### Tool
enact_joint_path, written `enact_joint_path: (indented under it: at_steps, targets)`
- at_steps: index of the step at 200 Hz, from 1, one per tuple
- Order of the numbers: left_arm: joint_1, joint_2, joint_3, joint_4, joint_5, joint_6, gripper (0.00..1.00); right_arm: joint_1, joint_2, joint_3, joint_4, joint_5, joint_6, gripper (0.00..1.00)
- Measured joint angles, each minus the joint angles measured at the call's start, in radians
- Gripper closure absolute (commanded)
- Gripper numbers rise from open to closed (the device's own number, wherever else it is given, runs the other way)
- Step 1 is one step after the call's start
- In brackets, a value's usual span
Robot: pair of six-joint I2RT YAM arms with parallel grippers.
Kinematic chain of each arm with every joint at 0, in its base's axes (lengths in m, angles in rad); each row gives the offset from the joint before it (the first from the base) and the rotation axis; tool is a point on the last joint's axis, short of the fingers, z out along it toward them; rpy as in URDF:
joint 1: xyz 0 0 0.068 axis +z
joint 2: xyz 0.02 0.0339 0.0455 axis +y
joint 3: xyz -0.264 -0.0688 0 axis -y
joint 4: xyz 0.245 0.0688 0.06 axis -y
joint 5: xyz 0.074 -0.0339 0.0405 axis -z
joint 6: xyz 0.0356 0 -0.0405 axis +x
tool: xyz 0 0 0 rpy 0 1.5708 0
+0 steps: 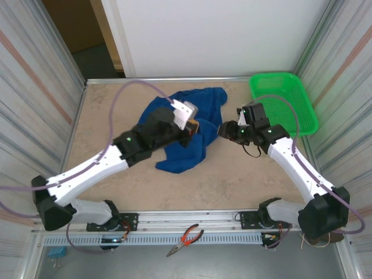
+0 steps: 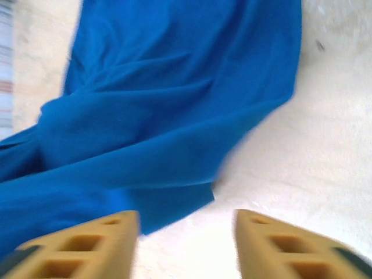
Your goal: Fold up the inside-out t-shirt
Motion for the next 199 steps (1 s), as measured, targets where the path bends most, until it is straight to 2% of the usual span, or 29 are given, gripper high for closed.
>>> enact_joint_path:
  at_steps: [31,53,71,113,149,157,165,167,169,170,172,180,199]
  targets:
    - [0.005,-0.018,0.015,-0.064,0.029,0.004,1.0,0.045,-0.113,-0.143,0.074,0.005,0.033,0.37]
    - [0.006,-0.014,0.0,-0.103,0.04,0.004,1.0,0.16,-0.185,-0.303,0.138,0.038,0.064,0.3]
    - [0.008,-0.016,-0.016,-0.123,0.043,0.004,1.0,0.256,-0.19,-0.39,0.177,0.081,0.071,0.28]
    - [0.027,-0.047,-0.056,-0.146,0.053,-0.008,1.0,0.345,-0.04,-0.409,0.284,0.161,0.057,0.25]
    - [0.033,-0.069,-0.08,-0.144,0.054,-0.024,1.0,0.377,0.145,-0.323,0.364,0.181,0.027,0.26]
    - [0.034,-0.071,-0.086,-0.145,0.054,-0.026,1.0,0.378,0.18,-0.299,0.381,0.182,0.019,0.3]
    - [0.038,-0.071,-0.091,-0.145,0.055,-0.027,1.0,0.378,0.219,-0.272,0.393,0.183,0.014,0.42]
    - [0.039,-0.071,-0.092,-0.145,0.055,-0.027,1.0,0.378,0.225,-0.267,0.396,0.182,0.012,0.54]
    - [0.04,-0.071,-0.093,-0.145,0.055,-0.027,1.0,0.378,0.235,-0.261,0.397,0.183,0.004,0.58]
    - [0.04,-0.071,-0.095,-0.144,0.055,-0.027,1.0,0.378,0.24,-0.256,0.4,0.182,0.006,0.66]
    - [0.041,-0.072,-0.097,-0.144,0.054,-0.027,1.0,0.378,0.248,-0.249,0.401,0.183,0.01,0.73]
    - [0.048,-0.073,-0.104,-0.145,0.054,-0.029,1.0,0.378,0.275,-0.228,0.409,0.184,-0.004,1.0]
    - [0.069,-0.085,-0.129,-0.15,0.054,-0.03,1.0,0.372,0.294,-0.194,0.399,0.185,-0.014,1.0]
